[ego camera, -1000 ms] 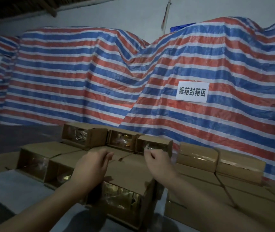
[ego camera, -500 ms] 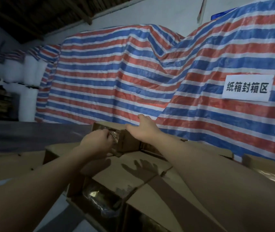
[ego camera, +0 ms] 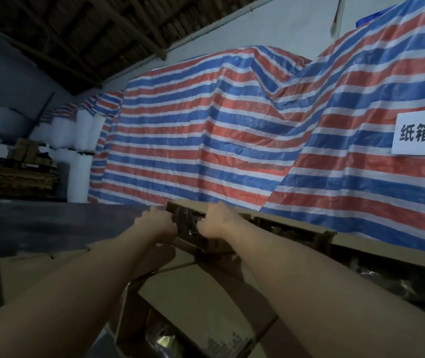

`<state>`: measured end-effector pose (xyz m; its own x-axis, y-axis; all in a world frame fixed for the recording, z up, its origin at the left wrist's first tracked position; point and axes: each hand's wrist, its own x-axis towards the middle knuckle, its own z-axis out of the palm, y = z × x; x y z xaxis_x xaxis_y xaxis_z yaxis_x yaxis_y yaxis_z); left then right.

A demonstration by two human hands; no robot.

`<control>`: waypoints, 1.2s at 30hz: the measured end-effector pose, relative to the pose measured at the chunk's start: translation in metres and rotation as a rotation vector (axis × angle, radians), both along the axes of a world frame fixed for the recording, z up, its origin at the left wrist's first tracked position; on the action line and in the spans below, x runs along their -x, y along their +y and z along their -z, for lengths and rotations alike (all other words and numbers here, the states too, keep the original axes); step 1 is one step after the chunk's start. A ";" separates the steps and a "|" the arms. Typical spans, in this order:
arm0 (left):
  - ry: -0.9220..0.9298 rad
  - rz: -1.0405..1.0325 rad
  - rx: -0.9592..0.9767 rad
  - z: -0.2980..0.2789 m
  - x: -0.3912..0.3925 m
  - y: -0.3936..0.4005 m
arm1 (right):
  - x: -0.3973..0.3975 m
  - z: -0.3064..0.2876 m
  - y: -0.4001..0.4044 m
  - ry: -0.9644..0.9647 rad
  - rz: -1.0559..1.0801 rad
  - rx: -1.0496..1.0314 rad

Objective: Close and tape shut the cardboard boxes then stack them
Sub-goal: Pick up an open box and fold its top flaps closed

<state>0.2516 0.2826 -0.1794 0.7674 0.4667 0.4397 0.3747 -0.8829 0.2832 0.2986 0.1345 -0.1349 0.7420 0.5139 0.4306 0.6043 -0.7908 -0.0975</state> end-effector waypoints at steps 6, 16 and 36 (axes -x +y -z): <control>0.035 0.095 0.085 -0.001 -0.017 0.006 | 0.001 0.005 -0.001 -0.261 0.053 0.111; -0.410 0.342 0.313 -0.049 0.041 -0.029 | 0.041 -0.077 -0.063 -0.069 0.007 -0.170; -0.364 0.838 0.767 -0.168 0.273 -0.286 | 0.282 -0.183 -0.371 0.250 0.164 -0.303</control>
<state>-0.0219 -0.0029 -0.0112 0.8465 0.1153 0.5198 -0.4494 -0.3686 0.8137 0.0164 -0.2367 0.0478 0.9039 0.2586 0.3406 0.4015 -0.7874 -0.4677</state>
